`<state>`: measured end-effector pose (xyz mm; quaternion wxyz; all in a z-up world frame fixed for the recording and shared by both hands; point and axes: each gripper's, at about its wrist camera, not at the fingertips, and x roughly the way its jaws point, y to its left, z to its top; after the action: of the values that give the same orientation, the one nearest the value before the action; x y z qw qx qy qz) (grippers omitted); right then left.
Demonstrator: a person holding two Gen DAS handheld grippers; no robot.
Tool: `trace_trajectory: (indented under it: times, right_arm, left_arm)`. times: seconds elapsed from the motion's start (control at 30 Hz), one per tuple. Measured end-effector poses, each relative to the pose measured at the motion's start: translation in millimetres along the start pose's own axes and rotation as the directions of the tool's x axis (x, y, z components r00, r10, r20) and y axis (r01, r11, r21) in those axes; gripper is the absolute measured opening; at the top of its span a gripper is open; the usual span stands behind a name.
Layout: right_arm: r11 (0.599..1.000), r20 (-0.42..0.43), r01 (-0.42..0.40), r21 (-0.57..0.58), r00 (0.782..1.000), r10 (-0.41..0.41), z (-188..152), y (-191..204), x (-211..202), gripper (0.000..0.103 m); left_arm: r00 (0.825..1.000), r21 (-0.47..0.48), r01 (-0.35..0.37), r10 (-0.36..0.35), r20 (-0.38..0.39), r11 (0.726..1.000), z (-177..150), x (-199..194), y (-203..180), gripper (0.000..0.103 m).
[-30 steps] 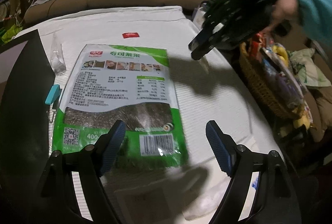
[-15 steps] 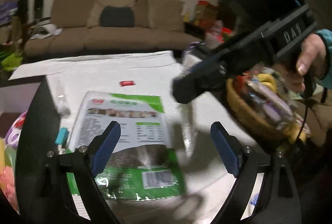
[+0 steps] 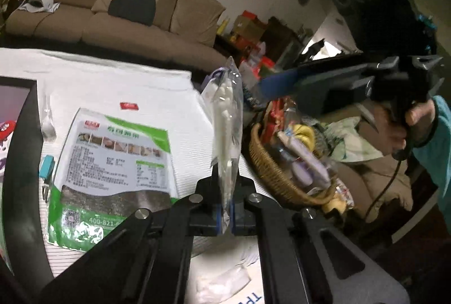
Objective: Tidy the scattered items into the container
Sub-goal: 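Bring the clear bag to the left tool and grasp it with the left tool, then carry the clear bag over the black box and open the left tool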
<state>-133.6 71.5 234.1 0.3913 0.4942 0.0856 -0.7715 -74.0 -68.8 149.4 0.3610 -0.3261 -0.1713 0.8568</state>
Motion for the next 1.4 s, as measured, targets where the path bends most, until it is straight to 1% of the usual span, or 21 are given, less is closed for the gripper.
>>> trace_trajectory:
  times: [0.07,0.13,0.27,0.37,0.4,0.47,0.53,0.6,0.7,0.73,0.77,0.87,0.9,0.97,1.07,1.17,1.23,1.3,1.33,1.37,1.4]
  right_arm:
    - [0.999,0.072,0.023,0.024,0.997,-0.025,-5.4,1.9,-28.6,0.057]
    - [0.997,0.145,0.046,0.056,0.988,-0.054,-10.6,6.0,-55.0,0.073]
    - [0.994,0.265,0.047,0.094,0.962,-0.071,-21.1,15.4,-81.1,0.075]
    - [0.994,0.325,-0.008,0.113,0.945,-0.030,-28.8,15.9,-73.2,0.076]
    - [0.993,0.338,-0.016,0.116,0.941,-0.024,-29.7,15.7,-68.0,0.076]
    - [0.989,0.346,-0.045,0.140,0.938,-0.006,-29.9,13.3,-50.9,0.076]
    - [0.983,0.352,-0.093,0.155,0.936,0.033,-27.4,11.9,-30.5,0.076]
    - [0.980,0.361,-0.119,0.157,0.931,0.056,-23.8,14.1,-14.4,0.076]
    - [0.978,0.376,-0.147,0.146,0.923,0.083,-18.4,21.4,4.2,0.076]
    - [0.976,0.378,-0.160,0.146,0.921,0.094,-16.0,23.3,9.7,0.076]
    - [0.975,0.380,-0.169,0.147,0.919,0.102,-14.6,24.3,12.7,0.076]
    - [0.973,0.383,-0.176,0.151,0.918,0.106,-12.5,25.3,18.4,0.076]
    - [0.973,0.381,-0.174,0.152,0.919,0.104,-12.7,24.7,19.5,0.076]
    - [0.973,0.373,-0.167,0.157,0.923,0.098,-14.9,23.3,23.0,0.077]
    - [0.976,0.344,-0.141,0.164,0.936,0.077,-20.7,17.7,30.4,0.077]
    - [0.981,0.322,-0.110,0.158,0.945,0.054,-28.0,15.0,36.9,0.078]
    - [0.983,0.307,-0.095,0.158,0.951,0.043,-33.6,12.3,42.0,0.078]
    - [0.982,0.299,-0.097,0.162,0.953,0.044,-38.9,10.4,47.1,0.078]
    - [0.981,0.296,-0.100,0.164,0.954,0.048,-41.1,9.0,49.7,0.078]
    - [0.980,0.292,-0.105,0.167,0.955,0.053,-43.3,7.5,52.3,0.078]
    - [0.980,0.289,-0.106,0.170,0.956,0.054,-45.1,6.5,54.5,0.078]
  left_arm:
    - [1.000,0.000,0.008,-0.008,0.016,1.000,1.3,-6.2,-2.3,0.004]
    - [1.000,-0.003,0.009,-0.009,0.026,1.000,2.4,-14.0,-3.4,0.004]
    - [0.999,-0.060,-0.010,0.012,0.044,0.998,1.8,-46.1,5.5,0.004]
    - [0.994,-0.101,-0.102,0.105,0.031,0.990,1.6,-75.9,21.6,0.004]
    - [0.988,-0.100,-0.153,0.154,0.010,0.983,3.8,-85.2,28.0,0.004]
    - [0.965,-0.080,-0.262,0.259,-0.040,0.962,11.7,-104.2,41.4,0.004]
    - [0.946,-0.093,-0.318,0.309,-0.096,0.944,23.0,-119.5,60.3,0.004]
    - [0.928,-0.135,-0.360,0.340,-0.149,0.923,34.4,-127.2,83.9,0.004]
    - [0.914,-0.218,-0.383,0.334,-0.228,0.898,50.7,-120.9,127.8,0.004]
    - [0.905,-0.232,-0.398,0.338,-0.258,0.888,55.7,-114.9,141.8,0.004]
    - [0.890,-0.232,-0.423,0.353,-0.287,0.876,60.6,-109.0,153.7,0.004]
    - [0.829,-0.204,-0.517,0.426,-0.363,0.831,74.4,-97.3,190.8,0.004]
    - [0.800,-0.190,-0.552,0.452,-0.393,0.812,77.9,-93.1,203.2,0.004]
    - [0.740,-0.146,-0.613,0.499,-0.451,0.776,82.1,-87.1,219.5,0.004]
    - [0.631,-0.050,-0.696,0.576,-0.521,0.716,83.1,-76.9,242.6,0.004]
    - [0.527,0.094,-0.736,0.654,-0.543,0.671,82.7,-67.1,253.2,0.004]
    - [0.471,0.147,-0.749,0.676,-0.567,0.646,80.8,-61.0,260.3,0.004]
    - [0.440,0.165,-0.757,0.680,-0.587,0.632,79.3,-57.7,267.0,0.004]
    - [0.433,0.160,-0.762,0.679,-0.593,0.627,77.8,-57.4,269.3,0.004]
    - [0.440,0.141,-0.765,0.670,-0.598,0.628,76.2,-58.1,271.2,0.004]
    - [0.463,0.098,-0.769,0.656,-0.596,0.632,75.0,-62.2,273.0,0.004]
